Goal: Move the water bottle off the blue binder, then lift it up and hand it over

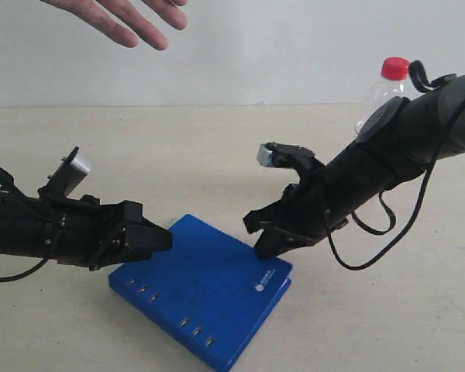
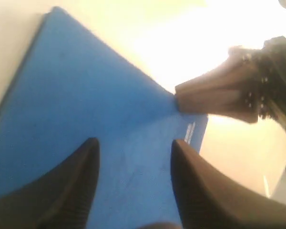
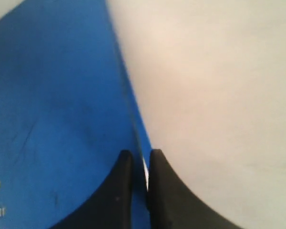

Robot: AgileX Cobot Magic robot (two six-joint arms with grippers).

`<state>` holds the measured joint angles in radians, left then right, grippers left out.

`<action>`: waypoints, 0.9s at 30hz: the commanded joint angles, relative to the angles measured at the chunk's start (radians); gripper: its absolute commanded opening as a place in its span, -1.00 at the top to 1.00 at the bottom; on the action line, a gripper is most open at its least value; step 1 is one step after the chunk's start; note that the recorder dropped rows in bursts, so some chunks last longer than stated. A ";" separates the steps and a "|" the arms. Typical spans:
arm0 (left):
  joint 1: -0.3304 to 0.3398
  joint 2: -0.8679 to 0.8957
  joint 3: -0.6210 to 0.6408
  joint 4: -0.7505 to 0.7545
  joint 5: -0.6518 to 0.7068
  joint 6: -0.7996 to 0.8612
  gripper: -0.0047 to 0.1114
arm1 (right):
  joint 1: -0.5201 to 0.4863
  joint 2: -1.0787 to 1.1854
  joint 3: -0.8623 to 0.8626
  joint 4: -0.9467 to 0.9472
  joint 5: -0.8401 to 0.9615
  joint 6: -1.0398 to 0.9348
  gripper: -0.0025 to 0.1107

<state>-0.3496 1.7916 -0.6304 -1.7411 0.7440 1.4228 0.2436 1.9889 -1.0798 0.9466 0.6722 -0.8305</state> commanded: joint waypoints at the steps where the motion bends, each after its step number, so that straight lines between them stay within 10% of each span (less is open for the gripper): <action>1: 0.003 -0.048 -0.004 -0.003 -0.082 -0.100 0.16 | -0.081 -0.043 -0.003 -0.017 -0.127 0.091 0.96; 14: 0.001 -0.058 -0.004 -0.003 -0.098 -0.226 0.16 | -0.142 -0.128 -0.001 -0.227 0.081 0.059 0.92; 21: 0.001 -0.127 0.011 -0.003 -0.276 -0.298 0.16 | -0.140 -0.128 -0.001 -0.134 0.101 -0.016 0.09; 27: 0.001 -0.143 0.108 -0.003 -0.241 -0.359 0.16 | -0.117 -0.125 -0.001 -0.083 -0.055 -0.078 0.03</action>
<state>-0.3479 1.6556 -0.5338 -1.7429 0.4666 1.0799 0.1178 1.8730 -1.0798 0.8498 0.6674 -0.8836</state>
